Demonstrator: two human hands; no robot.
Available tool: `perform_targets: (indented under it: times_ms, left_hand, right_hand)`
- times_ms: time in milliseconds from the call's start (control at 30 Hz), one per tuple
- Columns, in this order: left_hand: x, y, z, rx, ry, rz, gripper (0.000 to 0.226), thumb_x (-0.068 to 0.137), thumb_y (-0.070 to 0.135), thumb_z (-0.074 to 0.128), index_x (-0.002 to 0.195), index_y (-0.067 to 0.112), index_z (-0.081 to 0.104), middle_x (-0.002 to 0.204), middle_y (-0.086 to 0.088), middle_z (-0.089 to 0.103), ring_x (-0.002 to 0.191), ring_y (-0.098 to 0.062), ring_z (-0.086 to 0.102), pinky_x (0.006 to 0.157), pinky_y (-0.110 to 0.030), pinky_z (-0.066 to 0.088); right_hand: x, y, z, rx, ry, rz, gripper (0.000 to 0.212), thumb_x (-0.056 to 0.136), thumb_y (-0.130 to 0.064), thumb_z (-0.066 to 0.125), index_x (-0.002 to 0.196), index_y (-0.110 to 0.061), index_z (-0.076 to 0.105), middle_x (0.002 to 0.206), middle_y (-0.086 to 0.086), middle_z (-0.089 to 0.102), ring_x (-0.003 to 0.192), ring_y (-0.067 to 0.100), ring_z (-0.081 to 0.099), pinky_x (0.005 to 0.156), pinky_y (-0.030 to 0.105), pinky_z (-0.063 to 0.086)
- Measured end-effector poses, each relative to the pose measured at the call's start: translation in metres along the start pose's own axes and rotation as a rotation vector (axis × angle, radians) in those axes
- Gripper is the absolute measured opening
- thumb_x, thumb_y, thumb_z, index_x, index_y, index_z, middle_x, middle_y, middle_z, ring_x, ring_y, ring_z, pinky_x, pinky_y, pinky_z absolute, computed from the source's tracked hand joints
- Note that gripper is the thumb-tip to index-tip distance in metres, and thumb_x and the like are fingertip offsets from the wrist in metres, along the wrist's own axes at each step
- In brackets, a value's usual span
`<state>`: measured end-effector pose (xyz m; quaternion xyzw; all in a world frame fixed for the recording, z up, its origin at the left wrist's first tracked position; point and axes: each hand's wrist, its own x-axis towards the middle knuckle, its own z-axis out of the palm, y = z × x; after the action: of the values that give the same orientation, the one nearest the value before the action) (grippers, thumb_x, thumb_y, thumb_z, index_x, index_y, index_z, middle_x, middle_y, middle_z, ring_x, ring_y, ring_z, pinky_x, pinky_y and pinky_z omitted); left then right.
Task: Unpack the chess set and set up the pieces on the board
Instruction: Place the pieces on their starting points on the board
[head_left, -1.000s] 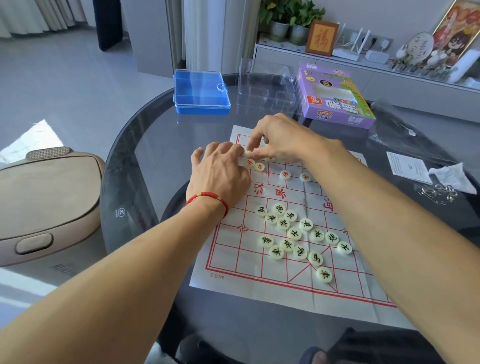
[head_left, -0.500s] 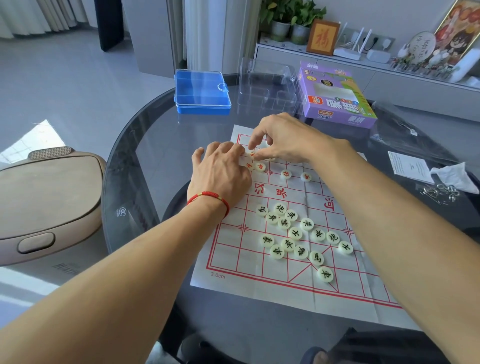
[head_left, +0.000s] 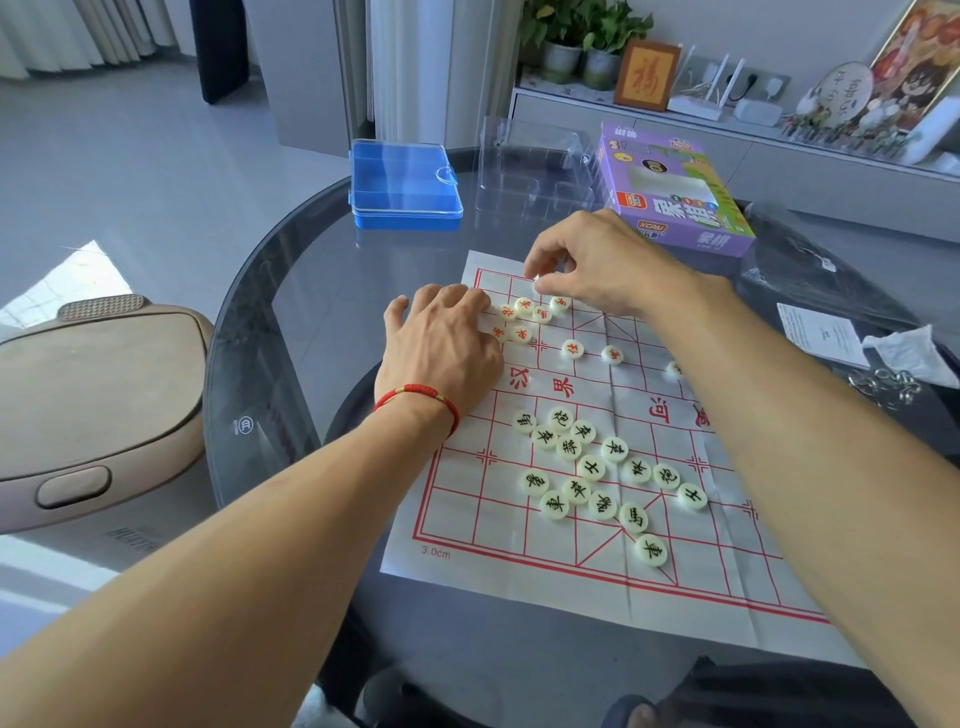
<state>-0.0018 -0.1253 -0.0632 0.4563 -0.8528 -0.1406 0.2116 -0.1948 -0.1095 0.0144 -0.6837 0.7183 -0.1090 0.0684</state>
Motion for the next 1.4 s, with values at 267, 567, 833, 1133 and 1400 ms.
perform_targets:
  times_ms: [267, 567, 833, 1133, 1400]
  left_hand:
    - [-0.001, 0.002, -0.001, 0.010, 0.006, -0.002, 0.039, 0.095, 0.031, 0.045, 0.132, 0.026, 0.056, 0.144, 0.004, 0.052, 0.136, -0.022, 0.040, 0.119, -0.053, 0.019]
    - [-0.001, 0.002, -0.001, 0.008, 0.009, 0.001, 0.038, 0.094, 0.031, 0.044, 0.130, 0.027, 0.055, 0.144, 0.004, 0.052, 0.136, -0.021, 0.039, 0.119, -0.052, 0.018]
    - [-0.001, 0.002, -0.003, 0.006, 0.011, 0.004, 0.038, 0.094, 0.030, 0.045, 0.130, 0.026, 0.056, 0.142, 0.004, 0.053, 0.135, -0.020, 0.039, 0.119, -0.051, 0.018]
    - [-0.002, 0.003, -0.004, -0.009, -0.002, -0.004, 0.039, 0.095, 0.031, 0.045, 0.132, 0.026, 0.055, 0.144, 0.004, 0.051, 0.138, -0.020, 0.037, 0.120, -0.052, 0.016]
    - [-0.003, 0.004, -0.004, -0.012, -0.001, -0.004, 0.038, 0.096, 0.031, 0.045, 0.132, 0.026, 0.054, 0.143, 0.004, 0.052, 0.137, -0.020, 0.038, 0.120, -0.052, 0.016]
  right_hand:
    - [0.005, -0.015, 0.009, -0.060, -0.087, 0.015, 0.015, 0.087, -0.029, 0.080, 0.102, -0.026, 0.077, 0.090, -0.007, 0.070, 0.087, 0.014, 0.066, 0.074, 0.029, 0.047]
    - [0.019, -0.020, 0.015, -0.143, -0.090, 0.040, 0.008, 0.086, -0.022, 0.076, 0.093, -0.026, 0.076, 0.094, -0.003, 0.071, 0.089, 0.021, 0.066, 0.073, 0.031, 0.047]
    - [0.053, -0.028, 0.032, -0.097, 0.037, 0.086, 0.014, 0.090, -0.027, 0.073, 0.101, -0.020, 0.077, 0.106, 0.006, 0.071, 0.101, 0.029, 0.065, 0.079, 0.035, 0.047]
    - [0.059, -0.023, 0.031, -0.005, 0.072, 0.102, 0.019, 0.099, -0.021, 0.059, 0.109, -0.026, 0.075, 0.112, 0.005, 0.071, 0.107, 0.029, 0.064, 0.090, 0.041, 0.053]
    - [0.056, -0.025, 0.031, -0.044, 0.015, 0.071, 0.017, 0.090, -0.025, 0.076, 0.106, -0.022, 0.077, 0.104, 0.000, 0.071, 0.100, 0.023, 0.064, 0.076, 0.031, 0.043]
